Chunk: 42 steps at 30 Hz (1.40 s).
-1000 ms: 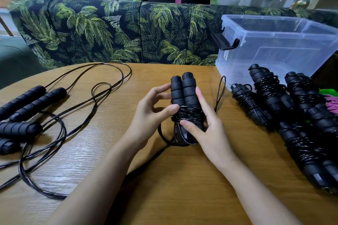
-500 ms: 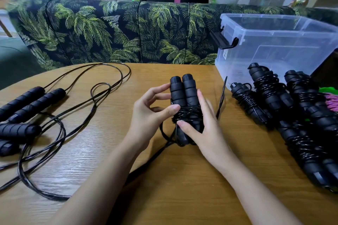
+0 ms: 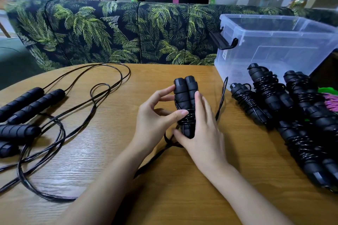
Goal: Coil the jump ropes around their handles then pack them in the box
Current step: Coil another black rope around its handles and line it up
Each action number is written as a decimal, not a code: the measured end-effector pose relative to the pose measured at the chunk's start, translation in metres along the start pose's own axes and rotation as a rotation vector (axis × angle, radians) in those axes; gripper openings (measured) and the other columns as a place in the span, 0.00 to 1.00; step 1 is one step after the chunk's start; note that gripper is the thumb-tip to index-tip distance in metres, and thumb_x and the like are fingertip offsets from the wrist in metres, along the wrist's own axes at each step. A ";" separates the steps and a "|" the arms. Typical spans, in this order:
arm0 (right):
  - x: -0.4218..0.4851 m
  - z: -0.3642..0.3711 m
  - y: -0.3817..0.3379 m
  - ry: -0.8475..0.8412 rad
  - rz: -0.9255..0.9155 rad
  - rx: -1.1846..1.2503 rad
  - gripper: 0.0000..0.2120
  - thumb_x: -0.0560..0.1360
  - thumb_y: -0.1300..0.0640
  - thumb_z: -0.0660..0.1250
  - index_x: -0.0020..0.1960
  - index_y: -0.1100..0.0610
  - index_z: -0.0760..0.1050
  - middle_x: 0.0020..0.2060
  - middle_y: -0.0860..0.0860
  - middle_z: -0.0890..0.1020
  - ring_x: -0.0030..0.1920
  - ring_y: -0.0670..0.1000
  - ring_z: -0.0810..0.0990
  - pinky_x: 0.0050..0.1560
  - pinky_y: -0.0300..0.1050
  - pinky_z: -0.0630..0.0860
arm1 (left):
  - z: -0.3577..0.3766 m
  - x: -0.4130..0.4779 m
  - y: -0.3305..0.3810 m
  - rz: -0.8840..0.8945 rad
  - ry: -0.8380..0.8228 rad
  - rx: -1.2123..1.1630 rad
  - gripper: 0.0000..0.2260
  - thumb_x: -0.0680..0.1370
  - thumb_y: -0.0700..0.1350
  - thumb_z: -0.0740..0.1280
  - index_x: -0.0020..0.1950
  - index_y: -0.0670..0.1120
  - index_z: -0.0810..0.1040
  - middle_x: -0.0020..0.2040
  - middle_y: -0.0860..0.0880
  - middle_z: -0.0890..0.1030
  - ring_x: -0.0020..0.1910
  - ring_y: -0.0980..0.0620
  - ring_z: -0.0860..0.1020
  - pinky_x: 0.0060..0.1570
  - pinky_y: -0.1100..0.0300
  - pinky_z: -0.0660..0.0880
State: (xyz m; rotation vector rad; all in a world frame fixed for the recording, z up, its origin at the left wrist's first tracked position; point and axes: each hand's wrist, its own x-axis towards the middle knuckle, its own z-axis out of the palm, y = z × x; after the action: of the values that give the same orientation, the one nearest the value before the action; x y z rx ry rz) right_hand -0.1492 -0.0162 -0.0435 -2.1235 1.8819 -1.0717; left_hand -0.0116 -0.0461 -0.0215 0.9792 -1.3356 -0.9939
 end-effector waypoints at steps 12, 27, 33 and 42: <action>0.002 0.002 0.004 0.048 -0.002 -0.049 0.46 0.71 0.46 0.74 0.79 0.42 0.49 0.76 0.47 0.57 0.71 0.55 0.67 0.46 0.53 0.79 | 0.000 0.001 -0.005 0.047 -0.092 0.029 0.32 0.67 0.37 0.79 0.68 0.55 0.76 0.58 0.51 0.82 0.43 0.45 0.84 0.46 0.57 0.81; 0.004 -0.003 0.014 0.036 -0.077 0.281 0.42 0.77 0.53 0.69 0.76 0.35 0.44 0.76 0.45 0.62 0.72 0.43 0.65 0.61 0.25 0.63 | -0.005 0.004 -0.006 0.069 -0.162 -0.084 0.27 0.72 0.39 0.71 0.70 0.52 0.71 0.61 0.51 0.81 0.48 0.51 0.82 0.53 0.58 0.78; 0.005 -0.001 0.011 0.023 -0.097 0.478 0.39 0.76 0.59 0.72 0.78 0.44 0.54 0.73 0.45 0.67 0.70 0.36 0.66 0.62 0.23 0.62 | -0.006 0.004 -0.011 0.037 -0.136 -0.044 0.27 0.76 0.41 0.69 0.75 0.50 0.68 0.64 0.49 0.79 0.52 0.54 0.80 0.54 0.60 0.76; 0.005 -0.005 0.007 -0.064 -0.095 0.686 0.34 0.76 0.56 0.67 0.78 0.49 0.58 0.69 0.44 0.70 0.70 0.41 0.68 0.67 0.33 0.65 | -0.008 0.007 -0.011 -0.111 -0.252 -0.126 0.29 0.79 0.46 0.66 0.79 0.51 0.61 0.69 0.49 0.76 0.67 0.54 0.75 0.62 0.61 0.74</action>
State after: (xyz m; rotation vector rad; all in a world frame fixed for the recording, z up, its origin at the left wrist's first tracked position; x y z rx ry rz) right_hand -0.1575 -0.0204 -0.0411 -1.8126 1.1465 -1.3898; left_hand -0.0041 -0.0561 -0.0300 0.8605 -1.4167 -1.3042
